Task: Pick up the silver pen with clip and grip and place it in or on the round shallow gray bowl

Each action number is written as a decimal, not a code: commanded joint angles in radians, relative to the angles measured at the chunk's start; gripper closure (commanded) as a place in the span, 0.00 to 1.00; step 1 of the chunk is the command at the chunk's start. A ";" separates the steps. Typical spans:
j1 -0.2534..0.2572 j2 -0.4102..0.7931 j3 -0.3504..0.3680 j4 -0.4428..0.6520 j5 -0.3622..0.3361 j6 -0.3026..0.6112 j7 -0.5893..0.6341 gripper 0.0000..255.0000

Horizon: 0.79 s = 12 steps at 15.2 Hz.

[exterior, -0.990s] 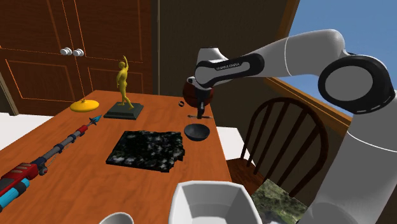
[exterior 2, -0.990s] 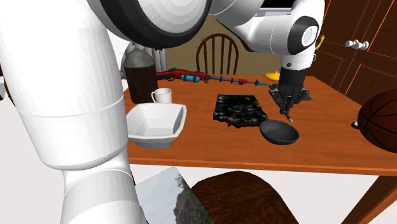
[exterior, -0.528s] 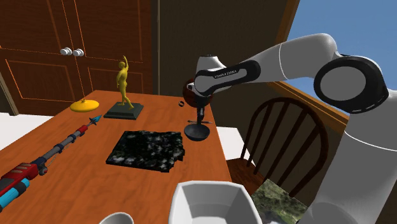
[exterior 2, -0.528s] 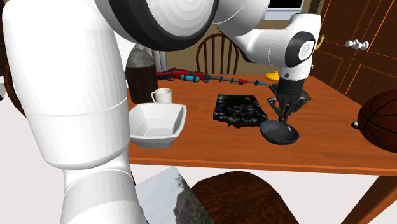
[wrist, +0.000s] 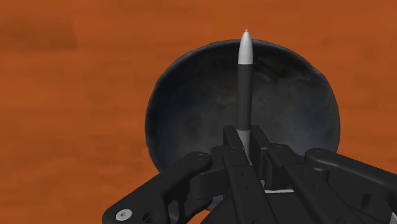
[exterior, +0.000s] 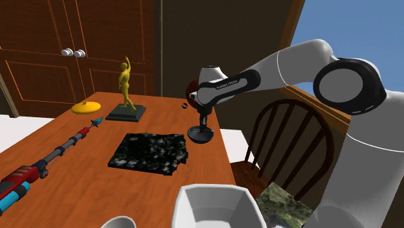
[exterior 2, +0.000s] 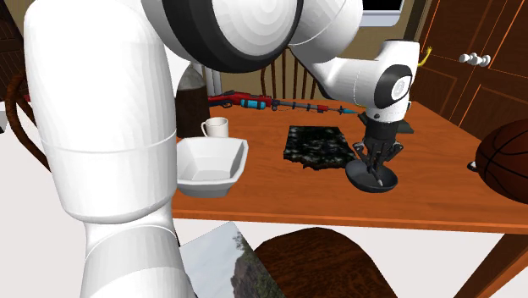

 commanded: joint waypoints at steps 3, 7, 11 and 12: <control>-0.001 0.005 -0.001 -0.001 -0.001 0.007 0.000 1.00; -0.001 0.005 -0.001 -0.001 -0.001 0.007 0.000 0.00; -0.001 0.005 -0.001 -0.001 -0.001 0.007 0.000 0.00; -0.001 0.005 -0.001 -0.001 -0.001 0.007 0.000 0.00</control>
